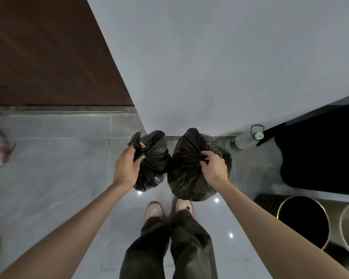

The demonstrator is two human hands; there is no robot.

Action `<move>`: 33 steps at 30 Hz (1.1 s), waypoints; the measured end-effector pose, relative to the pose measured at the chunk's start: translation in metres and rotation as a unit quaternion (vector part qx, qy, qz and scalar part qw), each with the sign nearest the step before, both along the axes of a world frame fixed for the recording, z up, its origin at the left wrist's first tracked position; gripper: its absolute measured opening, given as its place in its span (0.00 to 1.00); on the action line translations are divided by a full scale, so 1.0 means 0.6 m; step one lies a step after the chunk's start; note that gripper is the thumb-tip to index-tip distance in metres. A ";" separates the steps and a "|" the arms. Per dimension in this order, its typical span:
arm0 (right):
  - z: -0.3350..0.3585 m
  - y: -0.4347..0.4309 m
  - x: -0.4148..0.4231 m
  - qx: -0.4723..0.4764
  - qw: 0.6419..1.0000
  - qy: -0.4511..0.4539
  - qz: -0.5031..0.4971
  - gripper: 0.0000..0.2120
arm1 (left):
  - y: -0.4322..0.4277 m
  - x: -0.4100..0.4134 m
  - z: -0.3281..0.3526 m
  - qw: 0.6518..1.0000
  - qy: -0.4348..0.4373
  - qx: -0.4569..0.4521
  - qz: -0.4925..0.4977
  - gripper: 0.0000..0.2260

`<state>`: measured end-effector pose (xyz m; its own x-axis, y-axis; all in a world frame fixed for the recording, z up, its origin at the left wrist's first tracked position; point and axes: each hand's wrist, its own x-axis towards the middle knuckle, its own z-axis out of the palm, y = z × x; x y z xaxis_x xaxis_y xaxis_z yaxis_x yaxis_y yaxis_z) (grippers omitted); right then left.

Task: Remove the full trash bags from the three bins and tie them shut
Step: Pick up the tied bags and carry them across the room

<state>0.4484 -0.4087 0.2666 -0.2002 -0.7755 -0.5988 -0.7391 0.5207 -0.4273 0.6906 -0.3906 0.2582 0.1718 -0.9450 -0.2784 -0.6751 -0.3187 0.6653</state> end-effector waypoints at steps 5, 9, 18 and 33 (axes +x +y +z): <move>-0.133 -0.019 -0.004 0.006 1.000 0.002 -0.005 0.19 | -0.042 -0.011 -0.135 1.000 0.020 0.016 -0.014 0.12; -0.243 -0.030 -0.006 0.021 1.000 0.002 -0.008 0.19 | -0.056 -0.018 -0.243 0.999 0.020 0.023 -0.015 0.13; -0.420 -0.054 0.007 0.024 0.999 -0.028 -0.018 0.18 | -0.074 -0.016 -0.401 1.000 -0.002 0.012 -0.023 0.12; -0.400 -0.061 0.029 0.024 0.997 -0.030 0.065 0.20 | -0.061 -0.020 -0.395 0.994 -0.004 0.103 -0.045 0.27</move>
